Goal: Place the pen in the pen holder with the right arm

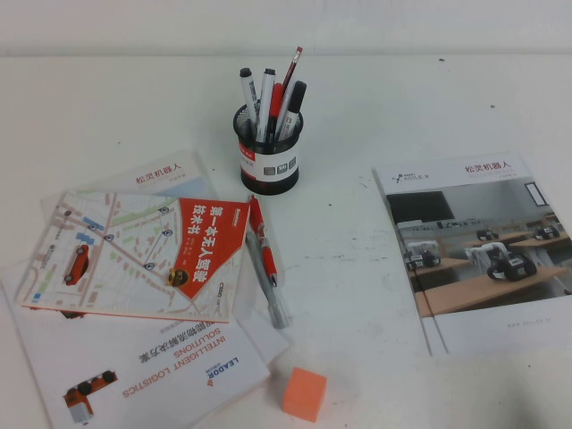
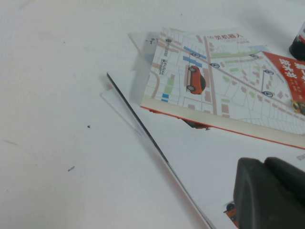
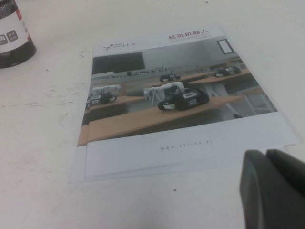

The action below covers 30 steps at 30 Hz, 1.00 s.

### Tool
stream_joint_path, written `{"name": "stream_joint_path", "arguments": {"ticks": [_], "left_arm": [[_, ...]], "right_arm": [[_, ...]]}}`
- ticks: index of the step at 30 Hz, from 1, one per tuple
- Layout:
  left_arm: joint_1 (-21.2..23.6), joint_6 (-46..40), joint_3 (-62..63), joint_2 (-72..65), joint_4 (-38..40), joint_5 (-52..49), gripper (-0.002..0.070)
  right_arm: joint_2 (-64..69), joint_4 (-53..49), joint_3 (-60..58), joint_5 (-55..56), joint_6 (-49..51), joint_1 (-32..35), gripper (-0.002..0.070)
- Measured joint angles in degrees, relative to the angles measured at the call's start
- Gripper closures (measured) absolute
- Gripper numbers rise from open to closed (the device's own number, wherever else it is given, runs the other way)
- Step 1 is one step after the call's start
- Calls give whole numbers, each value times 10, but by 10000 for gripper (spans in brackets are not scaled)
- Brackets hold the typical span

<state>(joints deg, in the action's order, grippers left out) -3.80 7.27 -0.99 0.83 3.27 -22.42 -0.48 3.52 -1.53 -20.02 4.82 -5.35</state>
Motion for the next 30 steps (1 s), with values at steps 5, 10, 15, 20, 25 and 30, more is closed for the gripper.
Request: {"name": "stream_joint_path", "arguments": {"ticks": [5, 10, 15, 20, 25, 30], "left_arm": [[0, 0, 0, 0, 0, 0, 678], [0, 0, 0, 0, -1, 0, 678], [0, 0, 0, 0, -39, 0, 678], [0, 0, 0, 0, -41, 0, 678], [0, 0, 0, 0, -8, 0, 677], [0, 0, 0, 0, -3, 0, 678]], "right_arm": [[0, 0, 0, 0, 0, 0, 696], [0, 0, 0, 0, 0, 0, 696], [0, 0, 0, 0, 0, 0, 696], [0, 0, 0, 0, 0, 0, 696], [0, 0, 0, 0, 0, 0, 696], [0, 0, 0, 0, 0, 0, 696]]}}
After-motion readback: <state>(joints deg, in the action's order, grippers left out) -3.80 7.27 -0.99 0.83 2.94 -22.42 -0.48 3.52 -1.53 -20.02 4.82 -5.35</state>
